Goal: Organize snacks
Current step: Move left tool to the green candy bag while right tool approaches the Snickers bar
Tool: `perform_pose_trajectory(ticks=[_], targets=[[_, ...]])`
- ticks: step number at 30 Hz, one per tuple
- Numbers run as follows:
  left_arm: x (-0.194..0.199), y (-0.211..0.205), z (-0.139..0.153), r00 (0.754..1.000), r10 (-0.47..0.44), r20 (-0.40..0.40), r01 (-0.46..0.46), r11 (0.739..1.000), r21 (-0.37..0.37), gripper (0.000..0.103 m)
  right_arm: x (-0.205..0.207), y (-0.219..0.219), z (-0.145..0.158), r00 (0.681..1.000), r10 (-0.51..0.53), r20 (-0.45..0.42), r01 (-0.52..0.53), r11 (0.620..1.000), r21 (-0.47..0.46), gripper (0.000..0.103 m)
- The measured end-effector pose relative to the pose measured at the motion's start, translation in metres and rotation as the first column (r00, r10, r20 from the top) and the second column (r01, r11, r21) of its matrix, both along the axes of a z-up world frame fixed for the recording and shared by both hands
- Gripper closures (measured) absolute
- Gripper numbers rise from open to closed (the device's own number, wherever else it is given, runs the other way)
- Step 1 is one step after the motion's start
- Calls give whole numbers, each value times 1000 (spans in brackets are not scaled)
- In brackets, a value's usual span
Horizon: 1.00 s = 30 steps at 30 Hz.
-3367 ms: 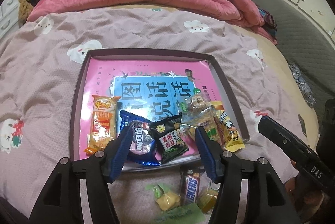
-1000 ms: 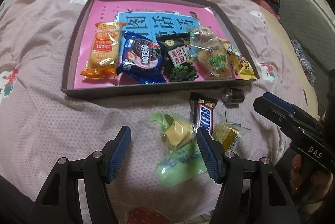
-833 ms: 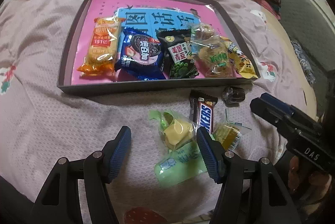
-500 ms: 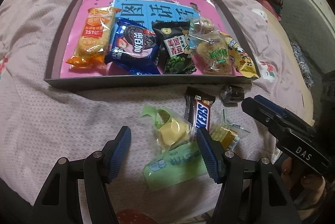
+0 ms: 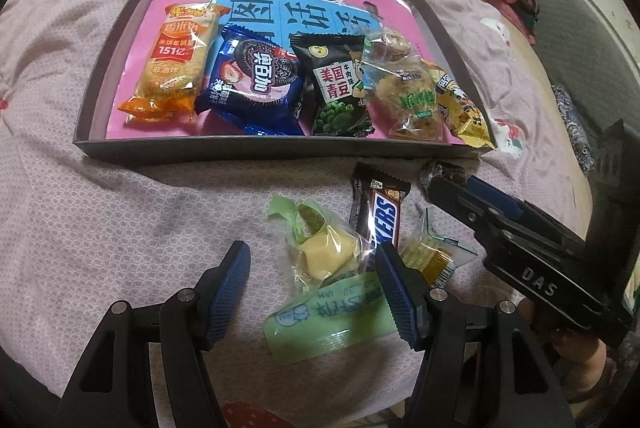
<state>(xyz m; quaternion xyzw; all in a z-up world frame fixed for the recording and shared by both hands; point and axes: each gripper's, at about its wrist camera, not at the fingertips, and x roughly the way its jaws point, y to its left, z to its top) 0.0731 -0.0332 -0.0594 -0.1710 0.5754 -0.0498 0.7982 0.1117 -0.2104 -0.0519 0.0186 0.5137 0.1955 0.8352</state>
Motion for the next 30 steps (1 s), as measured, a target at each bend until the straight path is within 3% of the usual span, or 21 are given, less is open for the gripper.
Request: perform_pose_trajectory(ticks=[8,17,21,30], targets=[[1,0,-1,1000,0,1,0,1000,-8,37,5,3,-7,1000,-9,1,9,1000,-25,64],[3,2,-4,1000,8,-16,-9,998,-60,45,4,-1,-5,1000,-7,-3,7,1000,-2,67],[3,1,-6,1000,4,-25,-6,996,-86,56,2,-9,0,1000,-22,-10,22,999,30,67],[5,1,-6,1000,10,-13,-12,995,-95,62,0,-16,8,999,-40,4,40,997,63,67]])
